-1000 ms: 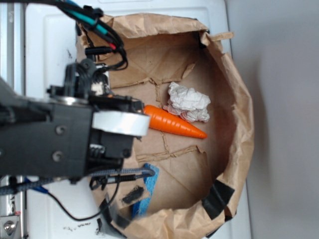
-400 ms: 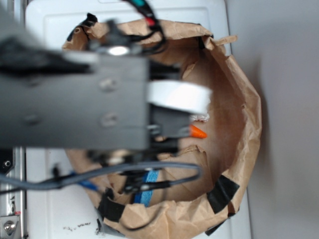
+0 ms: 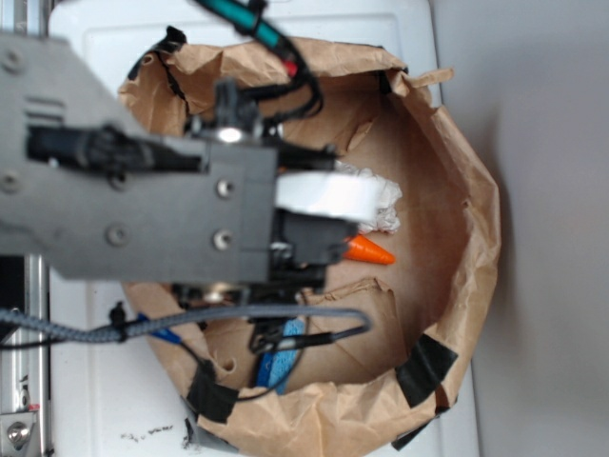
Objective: Grab the white paper.
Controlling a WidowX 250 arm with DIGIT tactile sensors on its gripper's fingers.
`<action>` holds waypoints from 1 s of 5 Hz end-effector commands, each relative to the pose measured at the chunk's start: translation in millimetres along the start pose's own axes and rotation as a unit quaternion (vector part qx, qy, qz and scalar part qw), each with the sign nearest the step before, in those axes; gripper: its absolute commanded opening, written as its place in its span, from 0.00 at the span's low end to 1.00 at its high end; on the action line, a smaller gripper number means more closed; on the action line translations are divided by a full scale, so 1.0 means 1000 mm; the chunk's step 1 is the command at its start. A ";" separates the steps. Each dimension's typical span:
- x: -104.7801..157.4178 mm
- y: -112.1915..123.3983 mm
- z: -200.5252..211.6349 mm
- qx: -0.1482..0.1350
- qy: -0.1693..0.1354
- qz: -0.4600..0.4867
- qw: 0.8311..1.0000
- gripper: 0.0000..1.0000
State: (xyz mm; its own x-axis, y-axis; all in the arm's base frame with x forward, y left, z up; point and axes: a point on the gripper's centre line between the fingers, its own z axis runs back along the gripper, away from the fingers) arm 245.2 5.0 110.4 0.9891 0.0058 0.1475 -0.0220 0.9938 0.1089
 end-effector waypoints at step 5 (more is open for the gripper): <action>0.044 0.034 -0.045 0.003 -0.041 0.154 0.987 1.00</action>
State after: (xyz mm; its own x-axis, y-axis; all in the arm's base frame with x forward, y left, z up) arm 284.3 48.8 60.2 0.9314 0.3050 0.1988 -0.3228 0.9444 0.0630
